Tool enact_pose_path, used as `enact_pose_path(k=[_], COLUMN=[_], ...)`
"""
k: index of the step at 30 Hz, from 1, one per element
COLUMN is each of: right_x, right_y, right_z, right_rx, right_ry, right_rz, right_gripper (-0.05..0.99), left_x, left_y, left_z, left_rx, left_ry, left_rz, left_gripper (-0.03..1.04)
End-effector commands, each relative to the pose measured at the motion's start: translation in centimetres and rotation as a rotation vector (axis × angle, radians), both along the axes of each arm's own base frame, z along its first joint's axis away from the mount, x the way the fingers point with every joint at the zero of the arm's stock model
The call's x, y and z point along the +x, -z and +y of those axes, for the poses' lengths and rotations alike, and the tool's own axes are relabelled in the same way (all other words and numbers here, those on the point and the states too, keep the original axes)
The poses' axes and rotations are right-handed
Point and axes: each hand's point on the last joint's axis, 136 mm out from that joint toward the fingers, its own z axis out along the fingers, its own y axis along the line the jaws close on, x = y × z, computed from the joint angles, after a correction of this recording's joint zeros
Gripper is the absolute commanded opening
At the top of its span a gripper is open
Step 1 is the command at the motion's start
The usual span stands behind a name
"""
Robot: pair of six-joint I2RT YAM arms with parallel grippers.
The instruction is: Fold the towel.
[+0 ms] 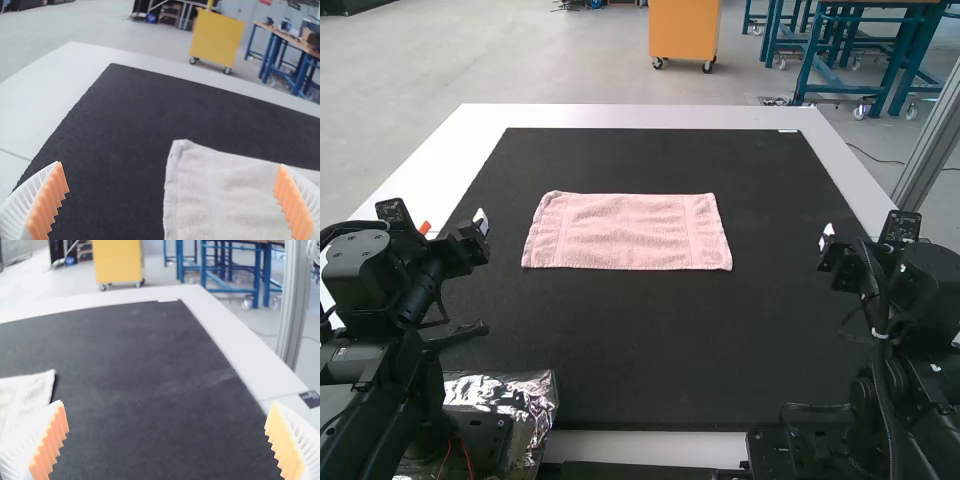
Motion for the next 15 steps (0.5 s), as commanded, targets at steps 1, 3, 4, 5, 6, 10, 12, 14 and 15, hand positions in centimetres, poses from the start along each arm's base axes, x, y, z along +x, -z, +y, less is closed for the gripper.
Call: enact_pose_path(k=[1, 3, 4, 5, 6, 10, 12, 14, 15], right_x=[0.0, 0.0, 0.0, 0.0, 0.0, -0.2, -0.4, -0.3, -0.3], right_y=[-0.1, -0.2, -0.4, -0.7, -1.5, -4.8, -5.8, -5.9, -6.0], right_z=[0.1, 0.0, -0.1, -0.2, -0.2, -0.1, -0.1, 0.5, 0.7], right_rx=[0.005, -0.016, -0.049, -0.096, -0.157, -0.203, -0.267, -0.428, -0.493], right_ry=[-0.005, -0.003, 0.001, 0.004, 0.002, 0.013, 0.02, -0.001, -0.011], right_rz=[-0.012, -0.015, -0.018, -0.025, -0.05, -0.18, -0.211, -0.199, -0.196], right_gripper=[0.91, 0.91, 0.91, 0.91, 0.91, 0.91, 0.91, 0.91, 0.91], left_x=[0.0, 0.0, 0.0, 0.0, 0.0, -0.3, -0.6, -0.9, -0.8], left_y=[0.1, -0.1, -0.6, -1.3, -1.8, -4.4, -6.1, -7.0, -6.9], left_z=[0.3, 0.3, 0.3, 0.2, 0.3, 0.3, 0.2, 0.2, 0.0], left_rx=[-0.007, 0.0, 0.026, 0.094, 0.204, 0.463, 0.485, 0.567, 0.629], left_ry=[-0.015, -0.015, -0.013, -0.011, -0.014, -0.042, -0.058, -0.076, -0.075], left_rz=[-0.001, -0.008, -0.026, -0.05, -0.058, -0.137, -0.205, -0.232, -0.223], left_gripper=[0.97, 0.97, 0.97, 0.97, 0.97, 0.97, 0.95, 0.93, 0.94])
